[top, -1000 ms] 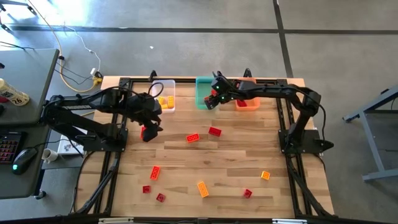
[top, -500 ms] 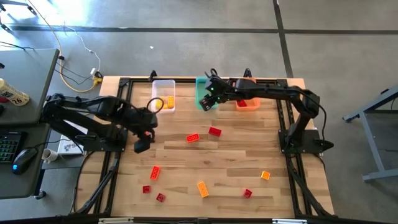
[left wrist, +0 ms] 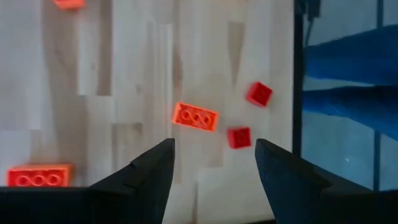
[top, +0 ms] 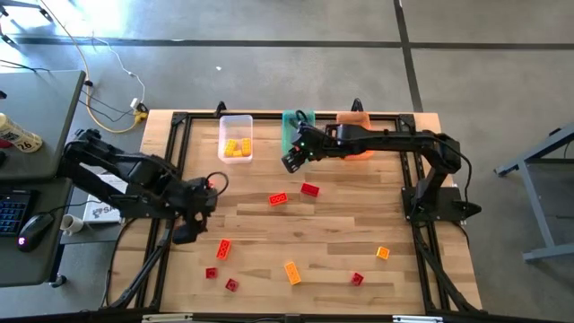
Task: Sort & place blocks by color
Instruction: Put the bottom left red game piece into the orange bin
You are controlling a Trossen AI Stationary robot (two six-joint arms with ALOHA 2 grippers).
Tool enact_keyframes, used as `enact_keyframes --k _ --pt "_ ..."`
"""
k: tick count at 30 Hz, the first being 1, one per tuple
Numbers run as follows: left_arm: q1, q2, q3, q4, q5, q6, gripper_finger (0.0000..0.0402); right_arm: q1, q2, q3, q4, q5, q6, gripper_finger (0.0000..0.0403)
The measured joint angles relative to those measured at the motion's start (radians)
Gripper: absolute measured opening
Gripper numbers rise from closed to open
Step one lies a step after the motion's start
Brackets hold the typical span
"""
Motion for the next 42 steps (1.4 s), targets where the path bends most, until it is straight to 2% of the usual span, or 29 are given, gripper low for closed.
enact_keyframes --k 10,16,22,28,42 --pt "-0.176 0.0 -0.015 0.006 -0.013 -0.257 0.0226 0.07 -0.005 0.0 -0.016 0.025 0.008 0.0197" --pt "-0.281 0.0 -0.1 0.025 -0.017 -0.414 0.0257 0.114 -0.052 0.0 -0.032 0.014 0.009 0.0197" --pt "-0.375 0.001 -0.193 0.157 -0.073 -0.531 0.0262 0.15 -0.101 0.0 -0.061 0.015 0.008 0.0197" --pt "-0.431 0.033 -0.227 0.248 -0.2 -0.571 0.0262 0.164 -0.116 0.0 -0.094 0.027 -0.011 0.0197" --pt "-0.51 0.288 -0.227 0.364 -0.205 -0.614 0.0262 0.169 -0.117 0.0 -0.166 0.041 -0.014 0.0197"
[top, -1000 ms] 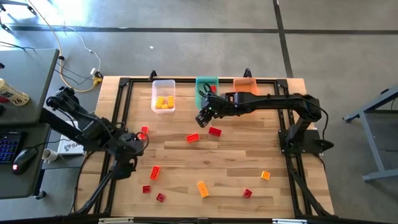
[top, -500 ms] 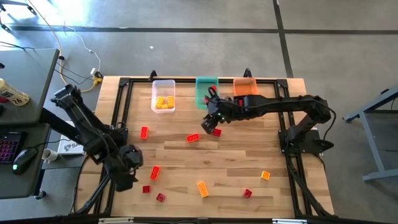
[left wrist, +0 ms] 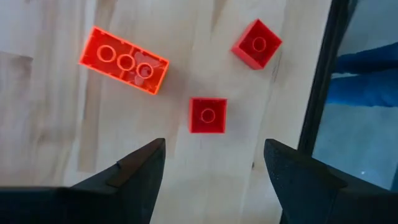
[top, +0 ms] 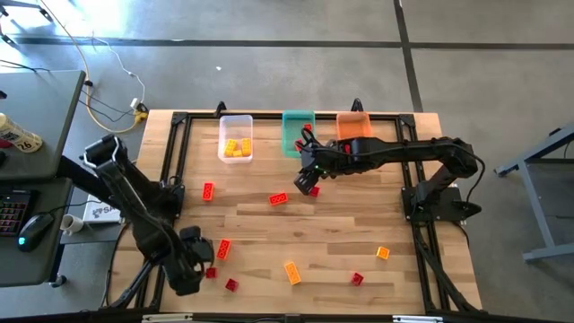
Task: Sort & place blocks by color
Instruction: Put the bottom left red game piece into the orange bin
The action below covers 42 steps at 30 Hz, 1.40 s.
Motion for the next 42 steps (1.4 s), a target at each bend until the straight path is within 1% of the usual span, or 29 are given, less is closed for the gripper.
enact_keyframes --k 4,11,20,25,35,38,42 --pt "-0.002 0.066 0.0 0.022 0.011 0.0 0.0262 0.0 0.0 0.0 -0.001 0.0 0.0 0.0197" --pt "-0.002 0.144 0.0 0.045 0.008 -0.013 0.0262 0.008 0.0 0.0 -0.006 0.0 0.001 0.0197" --pt "-0.002 0.215 0.0 0.081 0.015 -0.026 0.0262 0.014 0.0 0.0 -0.008 0.0 0.003 0.0197" --pt "-0.002 0.261 0.0 0.115 0.019 0.0 0.0262 0.015 0.0 0.0 -0.008 0.0 0.003 0.0197" --pt "-0.002 0.326 0.0 0.117 0.019 -0.004 0.0261 0.016 0.0 0.0 -0.011 -0.015 0.014 0.0197" --pt "-0.002 0.332 0.0 0.118 0.018 -0.007 0.0252 0.016 0.0 0.0 -0.011 -0.025 0.022 0.0197" --pt "-0.002 0.335 0.0 0.118 0.013 0.01 0.0214 0.024 0.0 0.0 -0.011 -0.024 0.023 0.0197"
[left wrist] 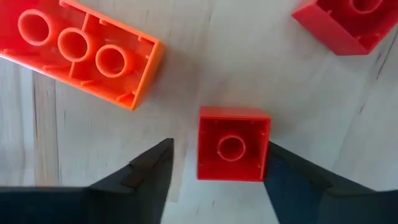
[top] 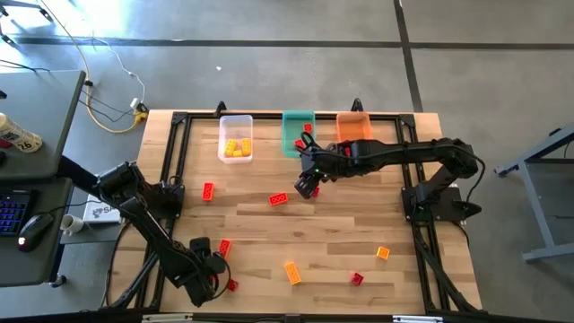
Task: Sort & place blocks by color
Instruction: Put the bottom left red game piece into the orange bin
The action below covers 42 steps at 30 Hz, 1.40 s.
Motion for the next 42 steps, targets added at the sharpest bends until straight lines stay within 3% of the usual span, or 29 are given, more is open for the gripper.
enact_keyframes --k 8,17,24,34,42 --pt "0.0 -0.002 0.001 -0.001 -0.021 0.049 0.0106 0.017 0.0 0.0 0.0 0.0 0.005 0.0197" --pt "0.014 -0.004 0.001 0.028 0.016 0.07 0.0106 0.058 0.0 0.0 0.01 -0.016 0.003 0.0197" --pt "0.066 -0.046 0.0 0.067 0.043 0.152 0.0106 0.106 0.0 0.0 0.116 -0.075 -0.063 0.0197" --pt "0.202 -0.251 0.0 0.067 0.036 0.283 0.0106 0.155 0.0 0.0 0.228 -0.123 -0.084 0.0197" --pt "0.361 -0.423 0.0 0.074 0.052 0.415 0.0106 0.157 0.0 0.0 0.282 -0.288 -0.233 0.0197"
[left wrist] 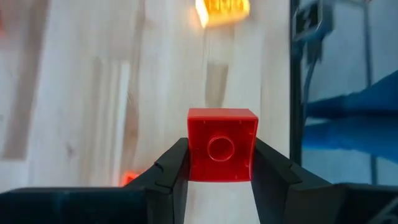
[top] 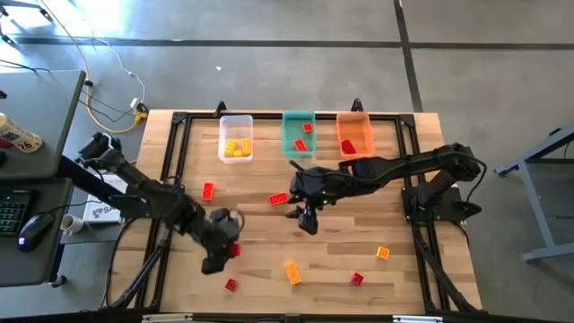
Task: Sort & place blocks by color
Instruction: Put the bottom left red game piece into the orange bin
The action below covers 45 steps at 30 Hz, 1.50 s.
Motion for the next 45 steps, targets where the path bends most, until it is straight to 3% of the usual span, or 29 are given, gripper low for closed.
enact_keyframes --k 7,20,37,45 --pt "0.149 -0.089 0.0 0.068 0.116 0.105 0.0106 0.002 0.0 0.0 0.126 -0.099 -0.188 0.0197" --pt "0.381 -0.088 0.0 0.264 0.481 0.128 0.0106 0.002 0.0 0.0 0.307 -0.103 -0.481 0.0197" --pt "0.577 -0.05 0.001 0.579 0.827 0.065 0.0106 0.001 0.024 0.0 0.402 -0.142 -0.505 0.0197" --pt "0.608 -0.047 0.0 0.611 0.833 0.059 0.0106 0.001 0.03 0.0 0.399 -0.154 -0.504 0.0197"
